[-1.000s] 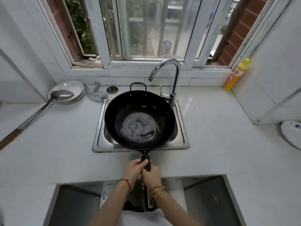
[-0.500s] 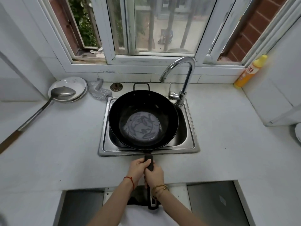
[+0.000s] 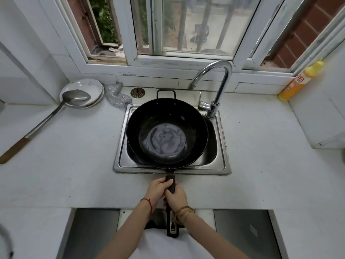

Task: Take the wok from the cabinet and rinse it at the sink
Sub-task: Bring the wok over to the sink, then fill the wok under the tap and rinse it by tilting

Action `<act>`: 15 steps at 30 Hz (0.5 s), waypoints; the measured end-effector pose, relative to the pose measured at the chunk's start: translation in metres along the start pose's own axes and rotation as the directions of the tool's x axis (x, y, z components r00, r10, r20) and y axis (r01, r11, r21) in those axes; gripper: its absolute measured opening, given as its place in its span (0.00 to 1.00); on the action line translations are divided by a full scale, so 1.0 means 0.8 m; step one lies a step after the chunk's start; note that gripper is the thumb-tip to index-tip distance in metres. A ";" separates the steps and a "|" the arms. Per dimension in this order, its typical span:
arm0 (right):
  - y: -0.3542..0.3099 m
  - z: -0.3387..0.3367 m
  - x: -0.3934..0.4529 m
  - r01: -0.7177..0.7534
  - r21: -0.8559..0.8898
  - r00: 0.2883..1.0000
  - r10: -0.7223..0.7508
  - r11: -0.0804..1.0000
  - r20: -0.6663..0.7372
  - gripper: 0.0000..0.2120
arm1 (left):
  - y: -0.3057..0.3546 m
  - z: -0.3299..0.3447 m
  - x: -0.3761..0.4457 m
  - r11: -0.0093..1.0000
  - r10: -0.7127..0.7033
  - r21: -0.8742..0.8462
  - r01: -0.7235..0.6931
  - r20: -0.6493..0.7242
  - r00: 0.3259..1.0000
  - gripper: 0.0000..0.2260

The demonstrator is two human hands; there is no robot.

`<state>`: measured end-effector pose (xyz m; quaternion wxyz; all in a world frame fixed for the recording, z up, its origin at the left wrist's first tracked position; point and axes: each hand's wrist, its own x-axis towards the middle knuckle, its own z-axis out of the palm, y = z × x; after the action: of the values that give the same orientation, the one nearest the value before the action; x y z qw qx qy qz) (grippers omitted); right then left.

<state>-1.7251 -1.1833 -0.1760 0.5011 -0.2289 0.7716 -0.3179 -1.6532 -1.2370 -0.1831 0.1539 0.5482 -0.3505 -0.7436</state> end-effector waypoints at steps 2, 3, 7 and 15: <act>0.002 -0.009 0.008 0.052 -0.137 0.996 -0.041 0.989 0.084 0.04 | 0.000 0.000 0.000 0.999 -0.022 -0.045 0.022 0.003 1.000 0.11; 0.003 -0.016 0.012 0.082 -0.200 0.988 -0.054 0.976 0.141 0.04 | 0.001 0.001 0.000 0.998 -0.033 -0.061 0.033 0.008 0.999 0.12; 0.002 -0.057 0.026 0.080 -0.269 0.927 0.028 0.960 0.374 0.14 | 0.000 0.006 -0.003 0.990 -0.076 -0.113 0.078 0.025 0.997 0.11; -0.056 -0.151 0.074 0.246 -0.271 0.967 -0.254 0.930 0.007 0.15 | 0.007 0.026 -0.005 0.961 -0.152 -0.225 0.160 0.054 0.987 0.11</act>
<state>-1.8581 -1.2224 -0.1455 0.4096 -0.3869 0.7792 -0.2744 -1.6721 -1.2315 -0.1734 0.1506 0.5393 -0.2210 -0.7985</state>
